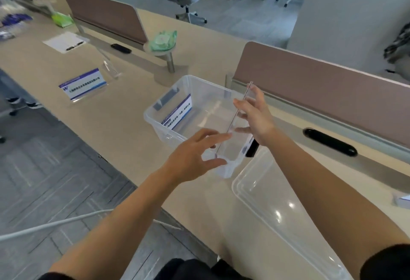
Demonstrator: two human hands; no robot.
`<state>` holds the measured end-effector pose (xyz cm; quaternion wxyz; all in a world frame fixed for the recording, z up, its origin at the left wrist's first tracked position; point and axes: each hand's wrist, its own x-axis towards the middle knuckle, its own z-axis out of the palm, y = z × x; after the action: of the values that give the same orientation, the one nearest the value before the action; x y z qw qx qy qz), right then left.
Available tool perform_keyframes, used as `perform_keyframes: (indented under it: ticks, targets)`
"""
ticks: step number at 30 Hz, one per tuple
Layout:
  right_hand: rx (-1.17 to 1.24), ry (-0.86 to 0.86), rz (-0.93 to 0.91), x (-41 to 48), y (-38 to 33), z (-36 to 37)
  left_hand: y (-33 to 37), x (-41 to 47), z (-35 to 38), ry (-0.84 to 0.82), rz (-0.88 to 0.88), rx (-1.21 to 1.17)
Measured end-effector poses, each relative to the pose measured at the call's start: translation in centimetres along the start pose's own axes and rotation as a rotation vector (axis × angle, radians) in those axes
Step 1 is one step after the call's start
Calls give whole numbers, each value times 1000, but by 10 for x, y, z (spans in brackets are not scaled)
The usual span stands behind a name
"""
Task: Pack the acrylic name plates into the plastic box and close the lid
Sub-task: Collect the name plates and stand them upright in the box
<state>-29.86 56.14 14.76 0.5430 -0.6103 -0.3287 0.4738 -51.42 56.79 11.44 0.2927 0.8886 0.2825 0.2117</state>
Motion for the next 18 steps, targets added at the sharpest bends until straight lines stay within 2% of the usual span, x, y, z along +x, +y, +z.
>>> perform_keyframes:
  ticks: [6, 15, 18]
  targets:
    - [81, 110, 47, 58, 7, 34, -61, 37, -36, -40, -33, -21]
    - [56, 330, 116, 114, 4, 98, -168, 87, -89, -239, 125, -69]
    - [-5, 382, 148, 126, 6, 114, -207, 88, -104, -220, 127, -248]
